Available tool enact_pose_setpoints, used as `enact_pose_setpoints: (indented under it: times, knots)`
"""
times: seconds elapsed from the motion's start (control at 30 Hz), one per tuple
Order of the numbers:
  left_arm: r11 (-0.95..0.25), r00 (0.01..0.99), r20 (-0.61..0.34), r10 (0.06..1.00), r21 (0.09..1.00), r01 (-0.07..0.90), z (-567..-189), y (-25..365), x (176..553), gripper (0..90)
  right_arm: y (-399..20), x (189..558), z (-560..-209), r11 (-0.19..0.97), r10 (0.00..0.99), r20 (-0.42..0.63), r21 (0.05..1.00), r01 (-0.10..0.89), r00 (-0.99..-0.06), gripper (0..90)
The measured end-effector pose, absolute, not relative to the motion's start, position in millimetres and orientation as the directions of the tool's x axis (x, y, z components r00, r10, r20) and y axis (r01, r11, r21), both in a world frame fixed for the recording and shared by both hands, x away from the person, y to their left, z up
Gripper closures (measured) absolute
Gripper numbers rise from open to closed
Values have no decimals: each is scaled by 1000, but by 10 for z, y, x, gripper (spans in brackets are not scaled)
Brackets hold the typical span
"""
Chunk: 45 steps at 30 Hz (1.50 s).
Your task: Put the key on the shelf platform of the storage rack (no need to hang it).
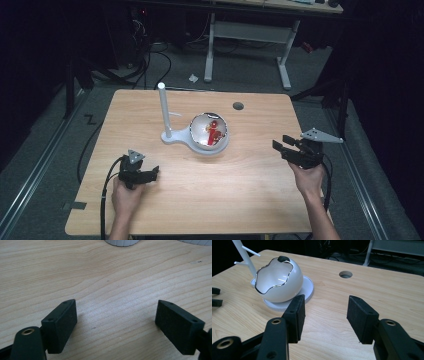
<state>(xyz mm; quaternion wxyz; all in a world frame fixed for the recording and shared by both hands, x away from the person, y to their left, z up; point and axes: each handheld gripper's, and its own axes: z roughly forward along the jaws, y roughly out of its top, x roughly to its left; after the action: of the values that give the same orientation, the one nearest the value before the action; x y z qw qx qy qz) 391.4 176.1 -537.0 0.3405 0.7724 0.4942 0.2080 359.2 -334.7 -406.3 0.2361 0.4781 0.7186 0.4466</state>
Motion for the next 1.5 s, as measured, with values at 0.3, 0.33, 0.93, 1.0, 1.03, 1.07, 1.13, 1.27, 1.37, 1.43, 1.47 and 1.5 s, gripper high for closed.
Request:
enact_pose_setpoints:
  times: [0.3,0.33,0.93,1.0,1.03,1.07,1.13,1.27,1.37,1.43,1.47,1.5]
  knots:
    - [-280,425,-15,905,732,622,-5370,1761,3914,181,-3368,3556,-4154,130,898,108,861,492,-426,491]
    - [-280,425,-15,905,732,622,-5370,1761,3913,181,-3367,3550,-4162,126,899,112,859,496,-423,491]
    - [-279,424,-16,905,732,622,-5371,1761,3913,181,-3345,3514,-4377,111,893,150,841,530,-425,491]
    - [-278,424,-16,906,732,622,-5371,1760,3913,181,-3334,3511,-4400,117,892,145,840,529,-427,491]
    - [-278,424,-16,906,732,622,-5371,1760,3913,181,-3325,3510,-4414,123,893,141,838,532,-428,491]
    - [-278,424,-16,906,732,622,-5371,1760,3913,181,-3315,3508,-4435,128,893,139,834,536,-429,491]
    - [-279,424,-16,906,732,622,-5371,1761,3913,181,-3306,3504,-4462,128,891,145,830,543,-431,492]
    - [-279,424,-15,906,732,622,-5371,1761,3913,181,-3300,3505,-4509,127,889,149,827,547,-433,492]
    - [-279,424,-15,906,732,622,-5371,1760,3913,181,-3292,3496,-4531,121,890,156,825,552,-429,491]
    - [-279,424,-15,906,732,622,-5371,1761,3913,181,-3290,3493,-4549,120,889,159,826,552,-430,491]
    - [-279,424,-15,906,732,622,-5371,1760,3913,181,-3287,3492,-4561,120,888,160,826,552,-432,491]
    - [-279,424,-15,906,732,622,-5371,1760,3913,181,-3283,3488,-4575,118,887,163,824,553,-432,491]
